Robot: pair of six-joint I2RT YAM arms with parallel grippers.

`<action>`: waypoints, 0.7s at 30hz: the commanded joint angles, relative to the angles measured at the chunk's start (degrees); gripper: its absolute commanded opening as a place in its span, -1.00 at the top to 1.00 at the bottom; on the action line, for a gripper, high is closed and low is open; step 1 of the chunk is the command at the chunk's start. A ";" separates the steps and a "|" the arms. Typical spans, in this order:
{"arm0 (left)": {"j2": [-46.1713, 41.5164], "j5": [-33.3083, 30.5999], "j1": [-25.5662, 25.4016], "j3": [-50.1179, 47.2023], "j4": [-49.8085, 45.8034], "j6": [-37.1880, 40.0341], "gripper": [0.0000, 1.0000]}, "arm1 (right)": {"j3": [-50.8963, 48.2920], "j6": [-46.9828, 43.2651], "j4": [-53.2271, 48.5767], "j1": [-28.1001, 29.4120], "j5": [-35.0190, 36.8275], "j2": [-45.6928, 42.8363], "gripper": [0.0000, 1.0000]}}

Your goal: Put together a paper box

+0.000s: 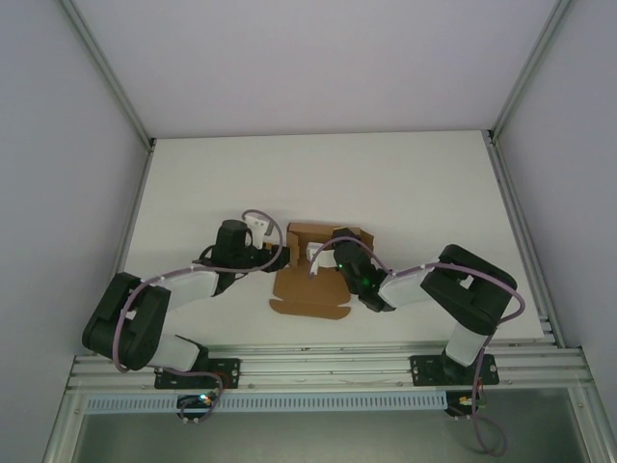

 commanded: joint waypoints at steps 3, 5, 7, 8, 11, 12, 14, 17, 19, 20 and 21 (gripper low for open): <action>-1.28 -0.12 -0.77 -0.68 2.94 3.28 -0.32 | -0.09 0.13 0.53 0.54 0.59 -1.47 1.00; -1.03 -1.96 -0.80 -0.26 2.37 3.45 -0.35 | -0.20 0.90 -0.43 0.58 0.03 -2.56 1.00; -0.52 -3.59 -0.77 0.03 2.64 3.45 -0.33 | -0.47 1.33 -0.51 0.54 -0.32 -3.46 1.00; -0.24 -4.03 -0.75 0.21 2.98 3.74 -0.29 | -0.47 1.65 -0.99 0.61 -0.57 -3.89 1.00; 0.93 -3.77 -0.79 0.83 4.45 4.46 -0.27 | -0.39 2.82 -2.88 0.75 -1.54 -5.00 1.00; 1.46 -3.08 -0.78 1.08 5.07 4.87 -0.27 | -0.41 3.20 -3.20 0.84 -1.94 -5.26 1.00; 2.56 -1.31 -0.87 1.37 6.88 5.16 -0.27 | -0.05 4.07 -4.89 0.99 -2.61 -5.67 1.00; 4.03 -1.46 -1.10 1.12 11.17 4.67 -0.15 | 0.67 5.66 -8.71 1.20 -3.24 -6.06 1.00; 4.93 -3.15 -1.33 1.04 13.25 4.11 0.00 | 0.76 6.47 -9.99 1.33 -3.32 -6.17 1.00; 5.51 -4.16 -1.51 0.98 14.42 4.08 0.07 | 0.72 7.09 -10.77 1.30 -3.33 -6.30 1.00; 5.97 -5.16 -1.69 0.84 15.51 3.88 0.12 | 0.83 7.64 -11.63 1.35 -3.40 -6.47 1.00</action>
